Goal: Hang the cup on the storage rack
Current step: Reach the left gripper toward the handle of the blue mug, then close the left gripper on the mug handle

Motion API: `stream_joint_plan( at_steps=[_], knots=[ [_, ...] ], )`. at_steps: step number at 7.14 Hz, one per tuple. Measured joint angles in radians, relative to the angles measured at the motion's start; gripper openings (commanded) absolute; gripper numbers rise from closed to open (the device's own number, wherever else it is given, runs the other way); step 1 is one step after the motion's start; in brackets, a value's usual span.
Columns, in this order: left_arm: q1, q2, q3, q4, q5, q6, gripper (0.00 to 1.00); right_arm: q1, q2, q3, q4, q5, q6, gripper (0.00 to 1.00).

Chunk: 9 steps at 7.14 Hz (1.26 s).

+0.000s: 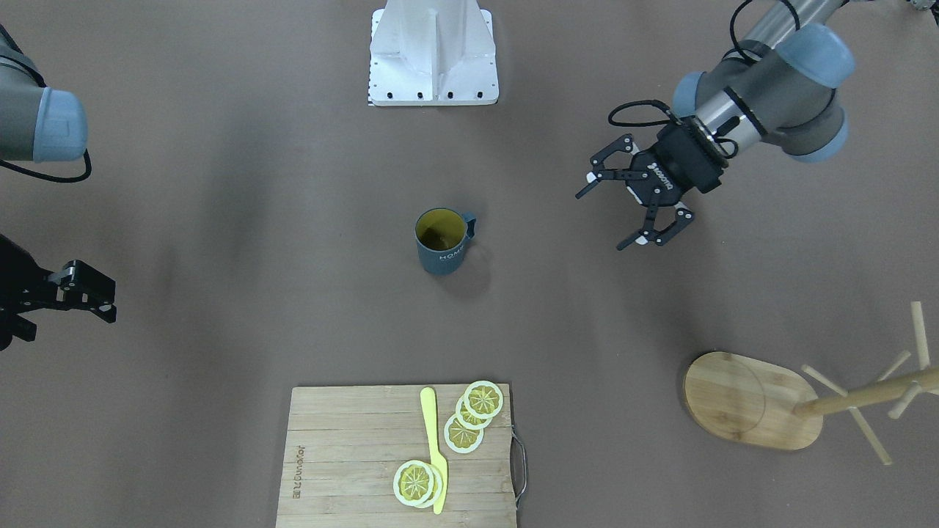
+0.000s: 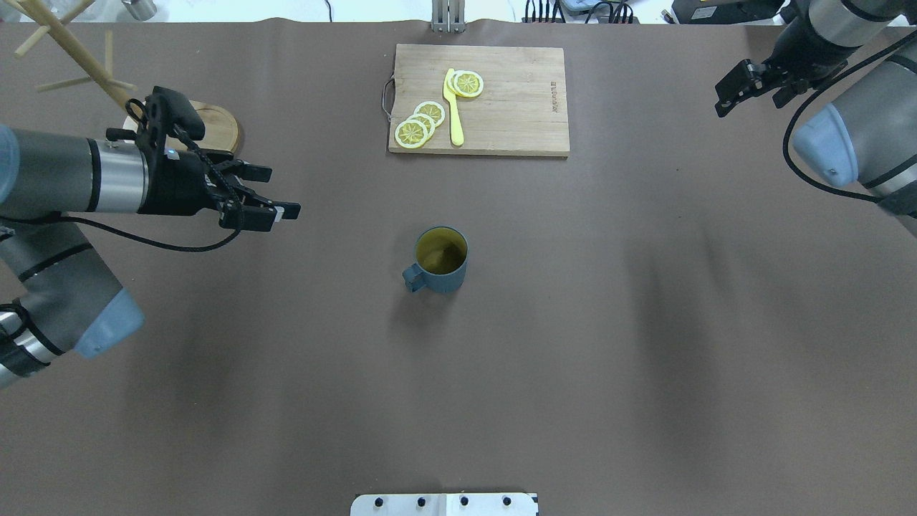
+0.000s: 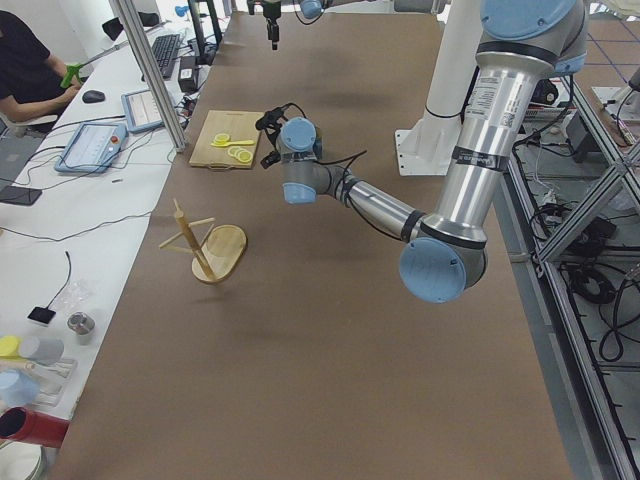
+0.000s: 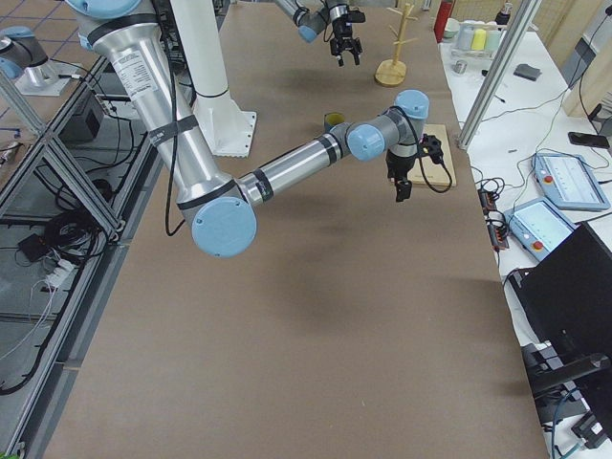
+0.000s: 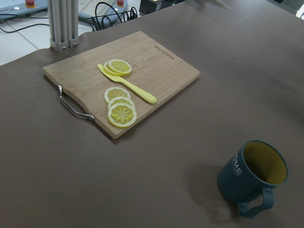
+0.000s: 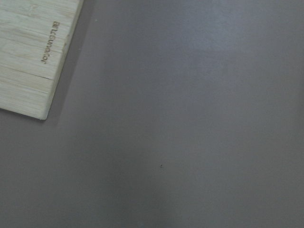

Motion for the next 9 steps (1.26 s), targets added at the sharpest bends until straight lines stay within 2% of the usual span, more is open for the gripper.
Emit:
stream_joint_plan(
  at_steps=[1,4,5,9],
  knots=[
    [0.064,-0.016,0.011,-0.024,0.052,-0.019,0.97,0.001,-0.011,-0.005,0.023,-0.001,0.049,0.99],
    [0.289,-0.074,0.058,-0.036,0.370,-0.024,0.97,-0.007,-0.015,-0.020,0.051,-0.005,0.151,0.99],
    [0.327,-0.088,0.077,-0.037,0.430,-0.018,0.97,-0.011,-0.013,-0.021,0.052,-0.005,0.164,0.99],
    [0.355,-0.126,0.157,-0.047,0.467,-0.015,0.96,-0.026,-0.011,-0.026,0.064,-0.004,0.172,0.99]
  ],
)
